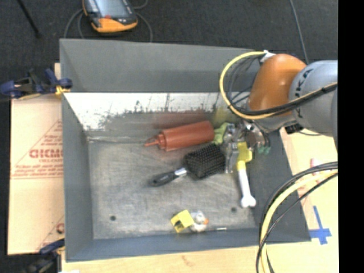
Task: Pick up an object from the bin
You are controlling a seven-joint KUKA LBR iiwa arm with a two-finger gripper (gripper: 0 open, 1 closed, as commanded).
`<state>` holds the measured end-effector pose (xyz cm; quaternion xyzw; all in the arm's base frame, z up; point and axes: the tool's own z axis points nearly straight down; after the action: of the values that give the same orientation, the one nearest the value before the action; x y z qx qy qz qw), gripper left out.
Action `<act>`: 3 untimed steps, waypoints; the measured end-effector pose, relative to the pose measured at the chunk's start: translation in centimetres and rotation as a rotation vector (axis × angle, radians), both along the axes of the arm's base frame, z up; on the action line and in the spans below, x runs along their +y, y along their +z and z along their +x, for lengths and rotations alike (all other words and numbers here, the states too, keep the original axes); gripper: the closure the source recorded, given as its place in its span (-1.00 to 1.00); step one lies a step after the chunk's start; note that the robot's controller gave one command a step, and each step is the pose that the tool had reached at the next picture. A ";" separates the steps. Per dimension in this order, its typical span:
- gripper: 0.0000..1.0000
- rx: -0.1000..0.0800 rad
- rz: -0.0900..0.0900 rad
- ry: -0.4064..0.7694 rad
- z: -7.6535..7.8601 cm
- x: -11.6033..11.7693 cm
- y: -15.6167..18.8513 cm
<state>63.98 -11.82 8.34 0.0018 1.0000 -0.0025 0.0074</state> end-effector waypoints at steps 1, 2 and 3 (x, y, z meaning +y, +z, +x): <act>1.00 0.013 0.006 -0.055 -2.8 -0.9 2.0; -1.00 0.011 0.004 -0.080 -7.6 -4.1 5.0; -1.00 0.011 0.004 -0.079 -7.6 -4.1 5.0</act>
Offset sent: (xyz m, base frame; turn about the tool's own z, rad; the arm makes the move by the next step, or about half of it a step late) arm -0.0763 -0.0388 0.0496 0.0787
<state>56.42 -15.87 13.38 0.0415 0.9991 -0.0009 0.0018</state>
